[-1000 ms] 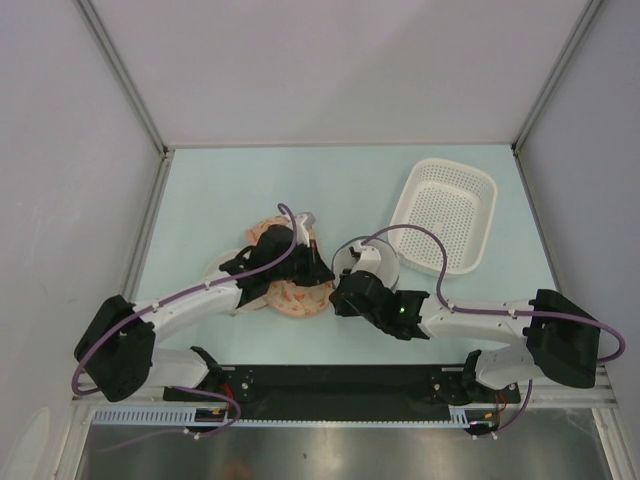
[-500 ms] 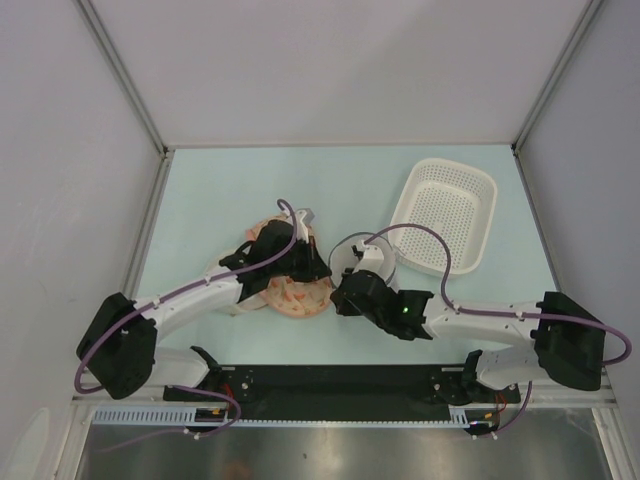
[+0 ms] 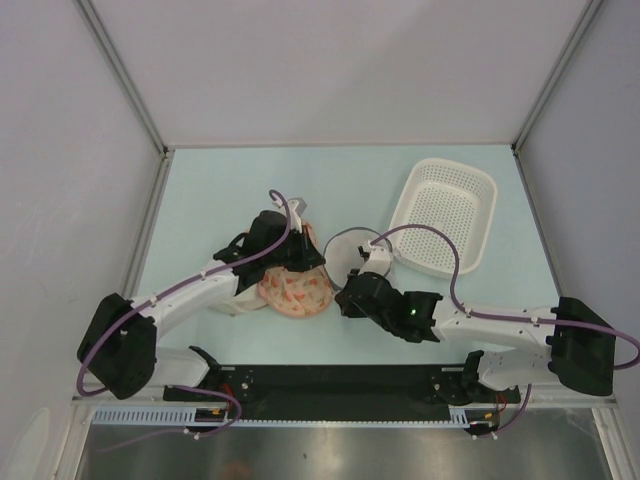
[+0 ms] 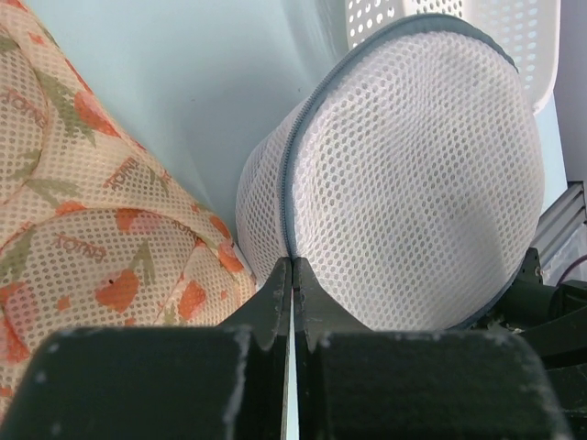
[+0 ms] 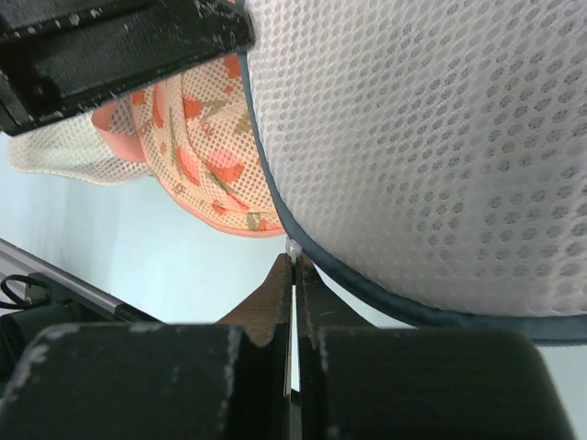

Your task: Unzip the laundry bag and remove the bra

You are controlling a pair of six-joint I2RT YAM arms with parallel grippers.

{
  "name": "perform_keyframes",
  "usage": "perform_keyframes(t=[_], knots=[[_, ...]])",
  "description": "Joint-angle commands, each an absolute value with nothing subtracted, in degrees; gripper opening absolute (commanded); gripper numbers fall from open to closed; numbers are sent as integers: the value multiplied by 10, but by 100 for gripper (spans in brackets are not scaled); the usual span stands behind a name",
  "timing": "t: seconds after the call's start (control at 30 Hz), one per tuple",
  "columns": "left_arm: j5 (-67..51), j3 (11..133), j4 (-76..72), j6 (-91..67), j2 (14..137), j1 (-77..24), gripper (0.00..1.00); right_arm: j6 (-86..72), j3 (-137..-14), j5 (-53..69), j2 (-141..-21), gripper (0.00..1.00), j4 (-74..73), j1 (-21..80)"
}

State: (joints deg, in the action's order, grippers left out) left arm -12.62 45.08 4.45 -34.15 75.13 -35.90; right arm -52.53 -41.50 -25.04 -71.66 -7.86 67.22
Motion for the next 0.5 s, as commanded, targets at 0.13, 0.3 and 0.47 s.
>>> perform_keyframes(t=[0.13,0.3,0.47], knots=[[-108,490,37,-314,768,-341,0,-540,-411,-263,-699,0,-101,682],[-116,504,37,-310,780,-338,0,-541,-410,-265,-697,0,-103,684],[-152,495,23,-319,778,-338,21,-541,-410,-268,-696,0,-100,684]])
